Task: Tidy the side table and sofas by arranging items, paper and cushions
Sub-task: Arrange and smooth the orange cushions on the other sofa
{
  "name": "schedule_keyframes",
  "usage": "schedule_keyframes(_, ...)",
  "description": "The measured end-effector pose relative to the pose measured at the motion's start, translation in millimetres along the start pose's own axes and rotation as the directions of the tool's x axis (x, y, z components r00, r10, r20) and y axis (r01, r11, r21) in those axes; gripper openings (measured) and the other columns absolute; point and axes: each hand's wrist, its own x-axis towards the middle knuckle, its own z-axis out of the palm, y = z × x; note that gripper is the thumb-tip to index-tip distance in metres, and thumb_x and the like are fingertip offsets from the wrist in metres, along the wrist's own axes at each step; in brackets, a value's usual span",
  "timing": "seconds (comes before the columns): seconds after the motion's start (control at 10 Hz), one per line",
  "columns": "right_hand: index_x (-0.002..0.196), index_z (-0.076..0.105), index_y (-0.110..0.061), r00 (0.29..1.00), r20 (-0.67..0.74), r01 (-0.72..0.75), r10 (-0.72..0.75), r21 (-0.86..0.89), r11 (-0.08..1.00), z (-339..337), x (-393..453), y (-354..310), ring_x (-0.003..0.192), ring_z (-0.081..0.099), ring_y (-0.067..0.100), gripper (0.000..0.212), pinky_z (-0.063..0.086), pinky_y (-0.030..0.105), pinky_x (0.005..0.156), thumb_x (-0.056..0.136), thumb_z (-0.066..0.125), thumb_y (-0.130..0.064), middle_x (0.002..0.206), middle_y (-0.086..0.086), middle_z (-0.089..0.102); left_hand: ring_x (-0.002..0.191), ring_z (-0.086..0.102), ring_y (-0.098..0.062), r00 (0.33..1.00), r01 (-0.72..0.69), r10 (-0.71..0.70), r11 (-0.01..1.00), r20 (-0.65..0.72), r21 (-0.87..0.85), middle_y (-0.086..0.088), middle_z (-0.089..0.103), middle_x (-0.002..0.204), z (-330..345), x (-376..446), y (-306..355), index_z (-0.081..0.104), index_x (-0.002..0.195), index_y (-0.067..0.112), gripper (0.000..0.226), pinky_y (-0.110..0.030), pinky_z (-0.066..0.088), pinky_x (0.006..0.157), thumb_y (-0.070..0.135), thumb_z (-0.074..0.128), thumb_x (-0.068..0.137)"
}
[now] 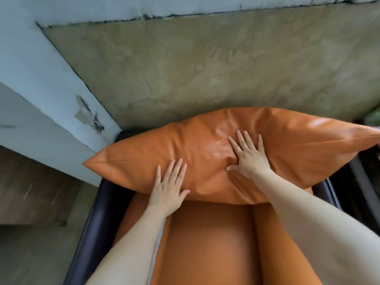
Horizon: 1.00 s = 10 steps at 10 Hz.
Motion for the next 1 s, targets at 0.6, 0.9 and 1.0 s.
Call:
schedule_keyframes(0.6, 0.148, -0.01, -0.016, 0.889, -0.193, 0.445, -0.415, 0.155, 0.882, -28, -15, -153, 0.145, -0.01, 0.028, 0.112, -0.003, 0.065, 0.111, 0.074, 0.058, -0.065, 0.157, 0.013, -0.01, 0.146, -0.011, -0.03, 0.648, 0.473, -0.444, 0.871, 0.619, 0.129, -0.016, -0.012, 0.158, 98, -105, 1, -0.009, 0.15, 0.006, 0.1, -0.048, 0.006, 0.117, 0.045, 0.059, 0.088)
schedule_keyframes(0.9, 0.147, -0.019, -0.028, 0.919, -0.048, 0.388, -0.392, -0.072, 0.919, 4, -6, -197, 0.145, -0.011, 0.025, 0.088, -0.006, 0.046, 0.115, 0.092, 0.05, -0.035, 0.157, 0.005, -0.019, 0.146, 0.005, -0.037, 0.62, 0.638, -0.529, 0.77, 0.579, 0.02, -0.019, -0.003, 0.158, 109, -136, -29, -0.009, 0.15, 0.005, 0.076, -0.042, 0.02, 0.116, 0.015, 0.044, 0.096)
schedule_keyframes(1.0, 0.149, -0.01, -0.024, 0.951, -0.057, 0.307, -0.305, 0.032, 0.951, -1, 0, -190, 0.146, -0.004, 0.021, 0.071, -0.006, 0.041, 0.116, 0.098, 0.039, -0.028, 0.158, 0.001, -0.011, 0.147, 0.006, -0.031, 0.585, 0.694, -0.523, 0.718, 0.62, -0.049, -0.014, 0.004, 0.159, 98, -139, -42, 0.003, 0.151, 0.007, 0.06, -0.038, 0.012, 0.117, 0.01, 0.034, 0.1)
